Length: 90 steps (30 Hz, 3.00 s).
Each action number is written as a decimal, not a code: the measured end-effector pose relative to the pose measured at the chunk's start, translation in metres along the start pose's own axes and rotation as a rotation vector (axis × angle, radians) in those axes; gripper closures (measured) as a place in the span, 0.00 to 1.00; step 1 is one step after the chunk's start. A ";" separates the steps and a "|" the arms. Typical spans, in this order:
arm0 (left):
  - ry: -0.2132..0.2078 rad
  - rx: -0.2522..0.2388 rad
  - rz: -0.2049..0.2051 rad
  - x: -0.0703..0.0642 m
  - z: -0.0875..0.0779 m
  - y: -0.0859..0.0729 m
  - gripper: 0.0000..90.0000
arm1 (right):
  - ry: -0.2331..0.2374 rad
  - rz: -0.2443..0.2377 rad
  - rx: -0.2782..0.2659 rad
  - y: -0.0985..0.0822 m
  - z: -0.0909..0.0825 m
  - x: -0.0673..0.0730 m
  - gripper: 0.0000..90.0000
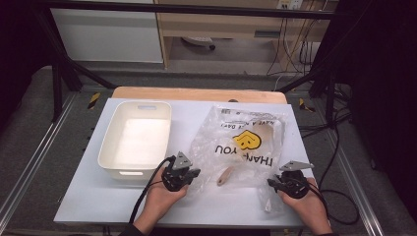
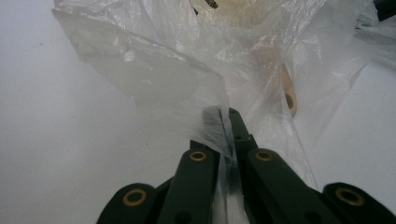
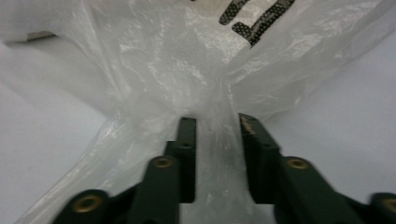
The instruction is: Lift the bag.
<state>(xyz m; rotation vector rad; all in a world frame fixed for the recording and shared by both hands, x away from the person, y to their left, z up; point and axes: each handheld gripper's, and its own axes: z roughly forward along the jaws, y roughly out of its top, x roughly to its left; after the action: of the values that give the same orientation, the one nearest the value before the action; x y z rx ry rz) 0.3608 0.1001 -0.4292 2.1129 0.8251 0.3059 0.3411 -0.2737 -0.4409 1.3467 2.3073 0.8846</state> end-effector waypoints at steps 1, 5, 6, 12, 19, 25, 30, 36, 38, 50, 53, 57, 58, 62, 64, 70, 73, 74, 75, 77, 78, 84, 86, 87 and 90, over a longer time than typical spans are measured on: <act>0.000 0.000 0.000 0.000 0.000 0.000 1.00 | -0.007 0.009 -0.002 0.000 0.000 0.000 0.64; -0.001 0.001 0.003 -0.001 0.001 -0.001 1.00 | -0.016 0.031 -0.009 -0.002 0.003 0.000 0.42; -0.002 0.002 0.004 -0.001 0.001 -0.001 1.00 | -0.016 0.034 -0.009 -0.002 0.004 0.000 0.37; -0.001 0.004 0.008 -0.001 0.000 -0.002 1.00 | -0.035 0.033 -0.014 -0.006 0.006 0.003 0.21; 0.000 0.009 0.018 -0.002 0.000 -0.003 1.00 | -0.078 0.040 -0.026 -0.011 0.000 0.001 0.12; 0.003 0.012 0.018 -0.001 0.000 -0.004 1.00 | -0.093 0.074 -0.081 -0.015 -0.010 -0.003 0.09; 0.004 0.016 0.018 0.000 0.000 -0.005 1.00 | -0.117 0.083 -0.056 -0.016 -0.006 -0.007 0.07; 0.002 0.019 0.018 0.000 0.001 -0.005 1.00 | -0.102 0.079 -0.013 -0.018 0.001 -0.008 0.06; 0.000 0.019 0.018 0.000 0.001 -0.005 1.00 | -0.087 0.069 0.002 -0.018 0.004 -0.006 0.06; -0.005 0.028 0.021 -0.003 0.005 -0.006 1.00 | 0.005 -0.066 -0.011 -0.015 0.000 0.013 0.49; -0.006 0.027 0.018 -0.003 0.005 -0.006 1.00 | 0.026 -0.086 -0.007 -0.013 -0.001 0.016 0.65; -0.006 0.022 0.017 -0.003 0.005 -0.004 1.00 | 0.049 -0.117 0.011 -0.009 0.000 0.021 0.86; -0.006 0.021 0.016 -0.003 0.004 -0.004 1.00 | 0.058 -0.127 0.013 -0.008 0.001 0.021 0.90; -0.012 0.022 0.012 -0.003 0.003 -0.003 1.00 | 0.067 -0.146 0.028 -0.003 0.003 0.024 1.00; -0.018 0.020 0.012 -0.002 0.001 0.000 1.00 | 0.083 -0.143 0.029 -0.002 0.002 0.023 1.00; -0.035 0.006 -0.003 0.004 -0.011 0.018 1.00 | 0.103 -0.154 -0.022 0.016 -0.007 0.028 1.00; -0.052 0.005 -0.005 0.007 -0.017 0.029 1.00 | 0.101 -0.163 -0.046 0.027 -0.014 0.029 1.00; -0.053 0.005 -0.001 0.008 -0.019 0.033 1.00 | 0.105 -0.163 -0.054 0.031 -0.017 0.029 1.00; -0.052 0.005 0.004 0.008 -0.021 0.037 1.00 | 0.103 -0.172 -0.061 0.035 -0.019 0.028 1.00; -0.056 0.005 0.013 0.010 -0.024 0.045 1.00 | 0.106 -0.172 -0.072 0.042 -0.025 0.028 1.00; -0.063 -0.002 0.005 0.012 -0.026 0.049 1.00 | 0.106 -0.174 -0.075 0.045 -0.027 0.028 1.00; -0.056 -0.021 -0.003 0.021 -0.035 0.065 1.00 | 0.094 -0.188 -0.091 0.063 -0.035 0.024 1.00; -0.051 -0.017 0.001 0.023 -0.036 0.067 1.00 | 0.089 -0.190 -0.095 0.067 -0.036 0.023 1.00; -0.050 -0.015 0.004 0.023 -0.036 0.068 1.00 | 0.089 -0.190 -0.094 0.068 -0.036 0.023 1.00; -0.049 -0.010 0.009 0.024 -0.036 0.069 1.00 | 0.084 -0.190 -0.094 0.072 -0.037 0.023 1.00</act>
<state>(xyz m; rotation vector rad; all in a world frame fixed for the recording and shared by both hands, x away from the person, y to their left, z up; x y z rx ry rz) 0.3931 0.1077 -0.3551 2.1072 0.7836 0.2615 0.3565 -0.2408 -0.3650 1.0503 2.3766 0.9904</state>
